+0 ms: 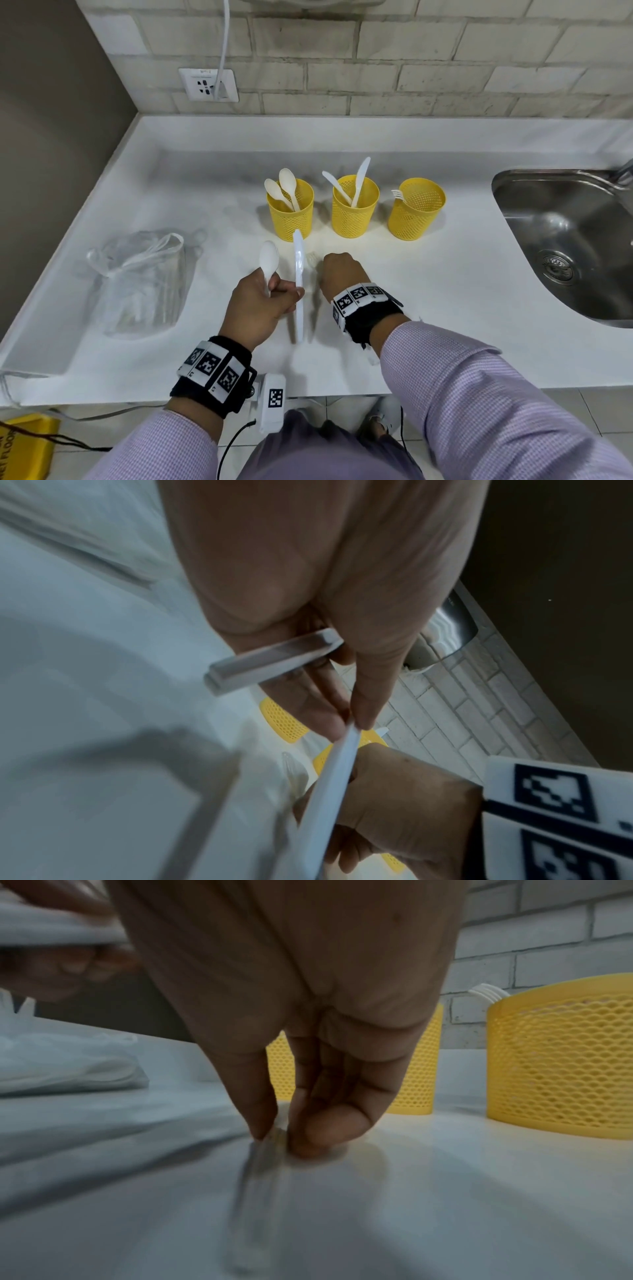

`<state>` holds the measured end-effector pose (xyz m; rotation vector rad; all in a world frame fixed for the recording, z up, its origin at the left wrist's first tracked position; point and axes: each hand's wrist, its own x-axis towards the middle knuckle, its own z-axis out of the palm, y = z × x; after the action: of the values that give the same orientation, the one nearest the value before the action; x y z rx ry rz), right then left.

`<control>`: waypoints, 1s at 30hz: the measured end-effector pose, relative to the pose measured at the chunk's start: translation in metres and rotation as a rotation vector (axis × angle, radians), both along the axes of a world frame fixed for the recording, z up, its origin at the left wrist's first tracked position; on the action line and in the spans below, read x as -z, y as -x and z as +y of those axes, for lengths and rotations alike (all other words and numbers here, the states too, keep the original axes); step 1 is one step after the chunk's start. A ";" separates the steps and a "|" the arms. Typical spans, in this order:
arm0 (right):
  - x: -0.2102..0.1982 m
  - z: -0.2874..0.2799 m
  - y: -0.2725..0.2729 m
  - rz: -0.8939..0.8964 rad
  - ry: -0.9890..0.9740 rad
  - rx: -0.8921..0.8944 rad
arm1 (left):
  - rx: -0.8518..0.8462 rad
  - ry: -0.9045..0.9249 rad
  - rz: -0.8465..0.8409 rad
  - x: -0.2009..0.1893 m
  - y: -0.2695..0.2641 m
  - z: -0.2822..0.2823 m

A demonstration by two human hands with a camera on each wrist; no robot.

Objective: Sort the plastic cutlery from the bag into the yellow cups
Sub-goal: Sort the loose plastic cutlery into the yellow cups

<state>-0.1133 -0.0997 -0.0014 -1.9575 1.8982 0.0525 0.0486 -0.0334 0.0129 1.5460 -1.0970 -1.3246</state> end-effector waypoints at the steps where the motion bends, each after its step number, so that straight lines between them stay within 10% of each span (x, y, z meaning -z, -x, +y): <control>1: -0.002 0.001 0.001 0.016 -0.004 -0.012 | -0.003 0.002 -0.005 0.001 0.000 -0.001; 12: -0.024 0.013 0.040 -0.272 0.021 0.166 | -0.028 0.013 -0.002 -0.004 0.018 -0.015; 23: -0.111 -0.024 0.141 -0.784 0.479 0.394 | -0.060 0.049 0.004 -0.018 0.063 -0.045; 30: -0.114 -0.079 0.208 -0.685 0.642 0.393 | -0.085 0.060 -0.029 -0.031 0.093 -0.062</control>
<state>-0.3218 -0.1784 0.1130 -1.5585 1.8686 -1.2981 -0.0440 -0.0956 0.0443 1.5550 -1.0674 -1.2049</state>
